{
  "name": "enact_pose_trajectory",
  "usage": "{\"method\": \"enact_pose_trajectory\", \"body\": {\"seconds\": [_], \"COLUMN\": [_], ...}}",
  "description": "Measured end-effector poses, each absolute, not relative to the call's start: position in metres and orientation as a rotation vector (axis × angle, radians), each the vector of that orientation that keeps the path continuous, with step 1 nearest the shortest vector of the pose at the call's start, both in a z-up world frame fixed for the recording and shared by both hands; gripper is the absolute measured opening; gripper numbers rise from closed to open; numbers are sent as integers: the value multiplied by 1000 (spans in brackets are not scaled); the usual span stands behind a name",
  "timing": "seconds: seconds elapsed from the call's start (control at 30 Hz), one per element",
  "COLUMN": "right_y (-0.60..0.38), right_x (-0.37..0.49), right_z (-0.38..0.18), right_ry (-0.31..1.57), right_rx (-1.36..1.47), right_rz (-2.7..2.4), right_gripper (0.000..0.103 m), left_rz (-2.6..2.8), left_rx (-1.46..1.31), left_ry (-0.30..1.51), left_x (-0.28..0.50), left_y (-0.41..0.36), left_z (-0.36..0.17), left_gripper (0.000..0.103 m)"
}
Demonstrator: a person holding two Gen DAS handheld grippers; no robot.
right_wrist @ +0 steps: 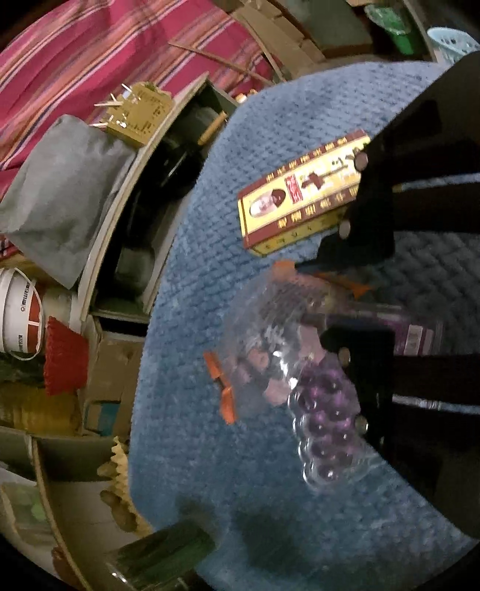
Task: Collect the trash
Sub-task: 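Grasp the clear plastic bag with the right tool while the left holds the wrapper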
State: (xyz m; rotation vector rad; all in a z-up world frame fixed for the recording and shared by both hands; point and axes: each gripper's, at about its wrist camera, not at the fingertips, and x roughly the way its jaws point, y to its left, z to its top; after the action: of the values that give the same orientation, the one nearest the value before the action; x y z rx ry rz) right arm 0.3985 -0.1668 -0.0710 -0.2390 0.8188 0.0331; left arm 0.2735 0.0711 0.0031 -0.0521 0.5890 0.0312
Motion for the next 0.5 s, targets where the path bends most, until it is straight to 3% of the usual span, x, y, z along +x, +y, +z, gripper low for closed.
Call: {"method": "enact_pose_trajectory", "body": {"seconds": [0.2, 0.5], "right_y": [-172, -192], "right_x": [386, 344], "right_z": [-57, -4], "right_ry": [757, 640], "right_rx": [-260, -263], "right_rz": [8, -8], "right_gripper": [4, 4], "left_rz": [38, 25], "left_rx": [-79, -34], "left_ry": [585, 577], "left_x": [271, 262], "left_y": [76, 60], "left_z": [7, 13], "left_gripper": [10, 10]}}
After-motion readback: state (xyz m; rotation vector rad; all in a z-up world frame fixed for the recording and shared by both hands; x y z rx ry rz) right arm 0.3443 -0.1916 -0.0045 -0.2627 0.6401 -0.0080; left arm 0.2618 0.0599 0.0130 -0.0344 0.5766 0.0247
